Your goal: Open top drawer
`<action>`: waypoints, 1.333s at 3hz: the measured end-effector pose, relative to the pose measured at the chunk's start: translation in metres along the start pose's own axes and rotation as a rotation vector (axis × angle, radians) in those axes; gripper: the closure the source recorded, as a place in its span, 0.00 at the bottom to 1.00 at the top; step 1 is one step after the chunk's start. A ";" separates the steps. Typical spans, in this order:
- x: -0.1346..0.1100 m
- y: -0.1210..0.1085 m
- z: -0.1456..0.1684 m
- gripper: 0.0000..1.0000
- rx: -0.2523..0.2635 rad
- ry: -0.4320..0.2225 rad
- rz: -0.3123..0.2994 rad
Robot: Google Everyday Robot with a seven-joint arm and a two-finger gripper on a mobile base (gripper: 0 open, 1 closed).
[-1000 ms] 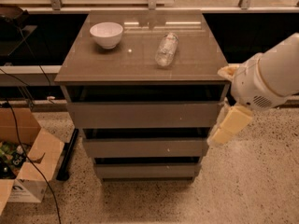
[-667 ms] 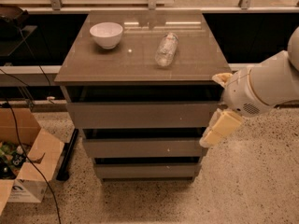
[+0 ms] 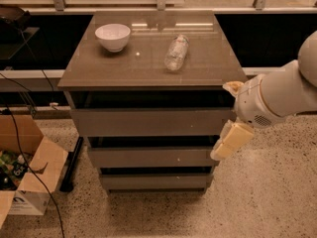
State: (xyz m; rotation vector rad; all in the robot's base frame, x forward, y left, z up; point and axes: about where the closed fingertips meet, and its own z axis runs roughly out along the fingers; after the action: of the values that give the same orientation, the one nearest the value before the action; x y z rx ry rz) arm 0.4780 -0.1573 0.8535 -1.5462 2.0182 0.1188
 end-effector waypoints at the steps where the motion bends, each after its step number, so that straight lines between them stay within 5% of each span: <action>1: 0.008 0.000 0.015 0.00 0.014 0.006 -0.027; 4: 0.027 -0.043 0.079 0.00 0.033 0.001 -0.026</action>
Offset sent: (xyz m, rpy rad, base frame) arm 0.0476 -0.0081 -0.0540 -0.0070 -0.0683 0.0144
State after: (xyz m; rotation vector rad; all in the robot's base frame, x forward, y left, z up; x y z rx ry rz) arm 0.5436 -0.1623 0.7868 -1.5514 1.9907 0.0746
